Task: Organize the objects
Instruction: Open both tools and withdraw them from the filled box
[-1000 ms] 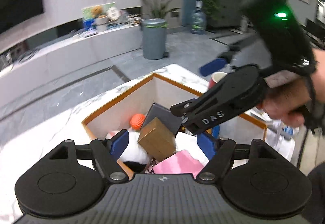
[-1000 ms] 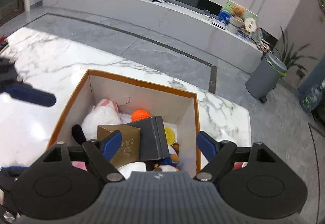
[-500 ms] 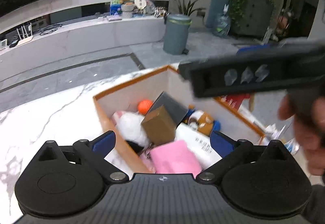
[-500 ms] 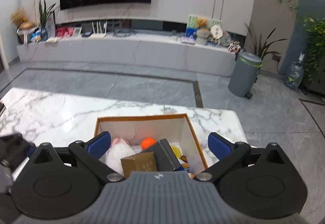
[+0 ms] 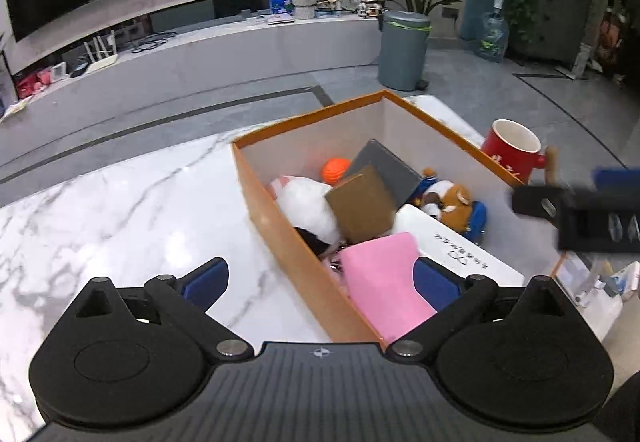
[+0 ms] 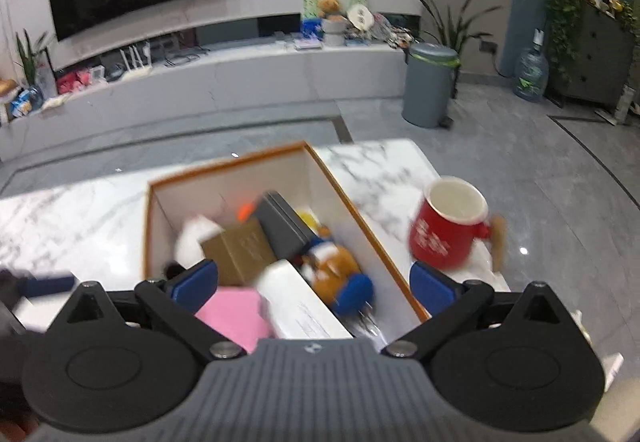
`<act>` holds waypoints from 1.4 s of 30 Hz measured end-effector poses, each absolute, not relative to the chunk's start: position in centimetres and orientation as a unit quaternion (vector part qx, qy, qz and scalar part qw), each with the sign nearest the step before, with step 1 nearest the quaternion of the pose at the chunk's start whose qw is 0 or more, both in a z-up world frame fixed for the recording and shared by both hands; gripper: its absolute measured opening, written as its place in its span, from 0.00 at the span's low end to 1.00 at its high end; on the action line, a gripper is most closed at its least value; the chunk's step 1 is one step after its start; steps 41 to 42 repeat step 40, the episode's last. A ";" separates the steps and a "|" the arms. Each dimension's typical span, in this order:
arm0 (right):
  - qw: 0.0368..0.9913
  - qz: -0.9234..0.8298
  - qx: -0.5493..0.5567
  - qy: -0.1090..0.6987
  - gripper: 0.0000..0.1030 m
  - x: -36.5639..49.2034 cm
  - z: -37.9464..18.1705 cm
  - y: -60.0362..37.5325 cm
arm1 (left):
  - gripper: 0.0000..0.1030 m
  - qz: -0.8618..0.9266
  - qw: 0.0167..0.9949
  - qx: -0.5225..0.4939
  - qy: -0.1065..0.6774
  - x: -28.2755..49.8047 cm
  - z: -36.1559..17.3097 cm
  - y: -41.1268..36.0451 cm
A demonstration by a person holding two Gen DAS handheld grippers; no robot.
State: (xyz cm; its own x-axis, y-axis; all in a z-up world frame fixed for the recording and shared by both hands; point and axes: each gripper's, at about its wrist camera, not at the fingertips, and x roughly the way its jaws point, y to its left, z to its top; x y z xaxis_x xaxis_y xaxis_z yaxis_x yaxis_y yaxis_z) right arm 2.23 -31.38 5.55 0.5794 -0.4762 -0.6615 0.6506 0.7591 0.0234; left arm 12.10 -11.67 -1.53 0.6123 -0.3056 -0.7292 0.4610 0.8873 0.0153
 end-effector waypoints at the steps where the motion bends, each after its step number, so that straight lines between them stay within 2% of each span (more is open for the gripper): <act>1: 0.875 -0.327 0.132 0.330 0.99 1.6 5.1 -31.5 | 1.00 -0.213 0.892 0.099 0.385 12.2 -1.4 -11.6; 11: 0.868 -0.310 0.137 0.362 0.99 0.6 1.5 -31.1 | 1.00 -0.207 0.884 0.112 0.404 12.2 -2.1 -12.1; 42: 0.867 -0.297 0.153 0.369 0.99 0.4 1.1 -30.8 | 1.00 -0.207 0.884 0.121 0.402 11.6 -2.3 -12.2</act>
